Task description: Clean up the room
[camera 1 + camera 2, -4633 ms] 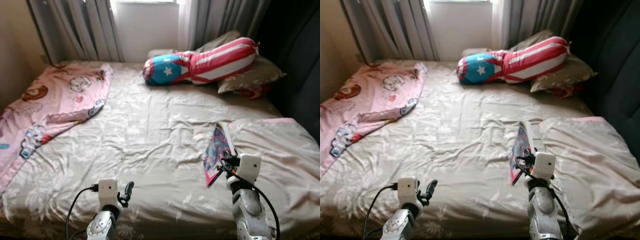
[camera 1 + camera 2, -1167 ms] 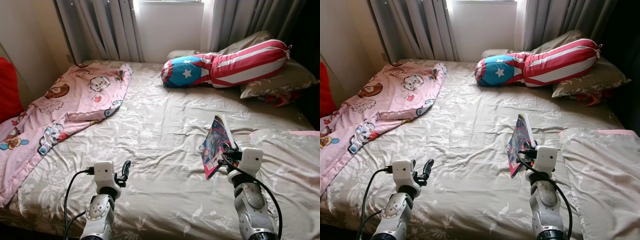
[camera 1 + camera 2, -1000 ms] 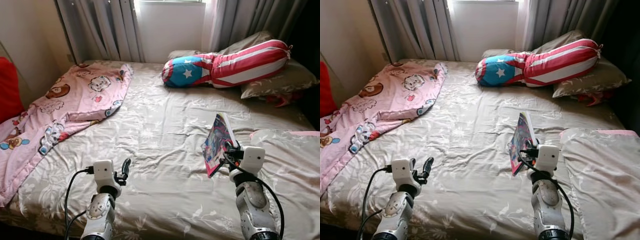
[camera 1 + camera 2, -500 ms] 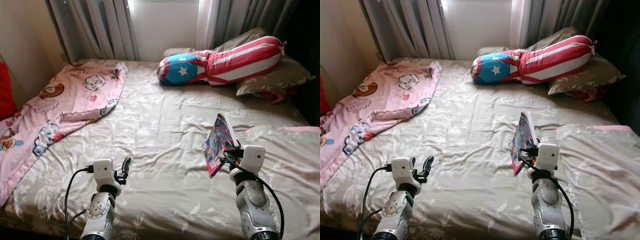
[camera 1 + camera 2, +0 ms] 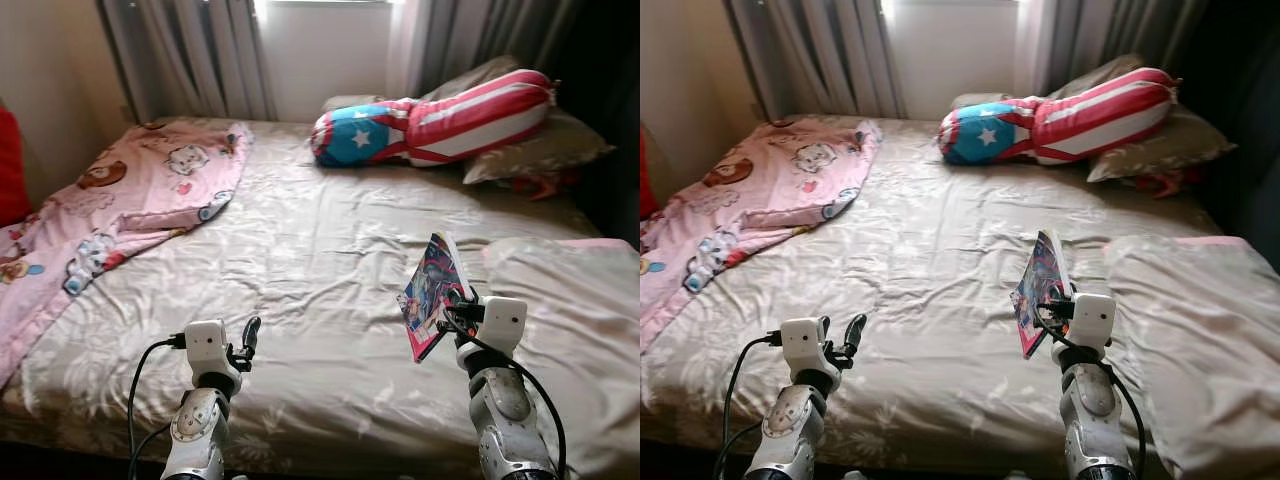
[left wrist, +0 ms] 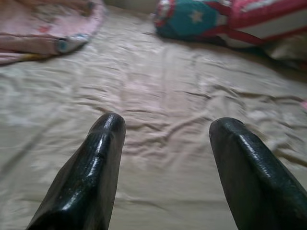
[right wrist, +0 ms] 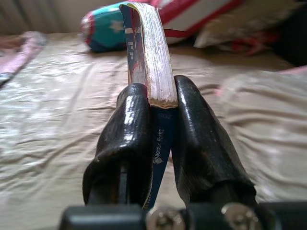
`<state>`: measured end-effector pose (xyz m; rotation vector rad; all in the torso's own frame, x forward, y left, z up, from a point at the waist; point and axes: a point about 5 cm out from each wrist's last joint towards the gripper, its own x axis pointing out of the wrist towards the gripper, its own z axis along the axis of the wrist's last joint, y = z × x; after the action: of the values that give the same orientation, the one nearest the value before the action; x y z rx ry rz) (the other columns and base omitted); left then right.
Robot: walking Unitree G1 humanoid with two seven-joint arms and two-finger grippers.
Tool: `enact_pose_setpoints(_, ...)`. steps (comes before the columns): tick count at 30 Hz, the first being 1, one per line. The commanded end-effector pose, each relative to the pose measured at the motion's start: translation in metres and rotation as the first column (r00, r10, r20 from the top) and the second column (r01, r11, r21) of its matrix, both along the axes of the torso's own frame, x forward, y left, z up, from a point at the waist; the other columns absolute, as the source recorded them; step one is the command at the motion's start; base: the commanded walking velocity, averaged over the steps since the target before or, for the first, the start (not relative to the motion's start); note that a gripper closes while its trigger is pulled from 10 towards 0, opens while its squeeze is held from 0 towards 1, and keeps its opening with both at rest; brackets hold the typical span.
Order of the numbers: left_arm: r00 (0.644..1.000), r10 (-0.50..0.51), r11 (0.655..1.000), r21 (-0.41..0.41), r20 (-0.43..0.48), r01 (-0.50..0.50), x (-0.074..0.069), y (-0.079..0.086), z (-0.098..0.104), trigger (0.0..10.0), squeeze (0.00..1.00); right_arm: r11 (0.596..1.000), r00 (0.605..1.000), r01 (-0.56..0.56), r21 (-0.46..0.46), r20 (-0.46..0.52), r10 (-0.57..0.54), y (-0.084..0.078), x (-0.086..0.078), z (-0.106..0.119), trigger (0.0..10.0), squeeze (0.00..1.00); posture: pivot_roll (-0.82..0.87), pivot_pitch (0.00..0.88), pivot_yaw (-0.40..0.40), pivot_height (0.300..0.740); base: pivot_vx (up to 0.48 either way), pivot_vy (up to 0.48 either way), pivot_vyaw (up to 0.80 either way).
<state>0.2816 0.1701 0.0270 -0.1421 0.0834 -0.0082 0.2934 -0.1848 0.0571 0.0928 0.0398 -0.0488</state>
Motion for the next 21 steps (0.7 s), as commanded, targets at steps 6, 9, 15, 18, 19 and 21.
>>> enact_pose_setpoints(6,1.0,-0.012,1.0,-0.002,-0.013,0.012,-0.0012,-0.001,-0.001,10.0,0.0,1.0,0.999,0.003,-0.011,0.052,-0.002,-0.0015,0.0054,0.0123,10.0,0.0,-0.1,0.0,-0.019,0.663,0.0,0.0,0.0)
enact_pose_setpoints(9,1.0,-0.019,1.0,0.002,-0.016,0.019,-0.0021,-0.002,-0.0017,10.0,0.0,1.0,0.999,-0.002,-0.011,0.051,0.002,-0.0005,0.0053,0.0117,10.0,0.0,-0.1,0.0,-0.019,0.663,0.0,0.0,0.0)
enact_pose_setpoints(15,0.999,-0.032,0.999,0.012,-0.012,0.032,-0.0022,-0.004,-0.0012,10.0,0.0,1.0,1.0,-0.013,-0.021,0.023,0.014,0.0034,0.0064,0.009,10.0,0.0,-0.09,0.0,-0.015,0.663,0.0,0.0,0.0)
enact_pose_setpoints(18,0.999,-0.036,0.999,0.013,-0.012,0.036,-0.0025,-0.0042,-0.0008,10.0,0.0,0.999,0.999,-0.023,-0.022,0.032,0.024,0.0061,0.0052,0.0088,10.0,0.0,-0.09,0.0,-0.014,0.643,0.0,0.0,0.0)
enact_pose_setpoints(19,0.999,-0.036,0.999,0.013,-0.012,0.036,-0.0026,-0.0042,-0.0007,10.0,0.0,0.999,0.999,-0.025,-0.021,0.042,0.026,0.0064,0.0048,0.0094,10.0,0.0,-0.09,0.0,-0.014,0.643,0.0,0.0,0.0)
enact_pose_setpoints(21,0.999,-0.036,0.999,0.015,-0.012,0.036,-0.0028,-0.0037,-0.0006,10.0,0.0,1.0,0.998,-0.024,-0.014,0.051,0.024,0.0066,0.004,0.0101,10.0,0.0,-0.09,0.0,-0.011,0.643,0.0,0.0,0.0)
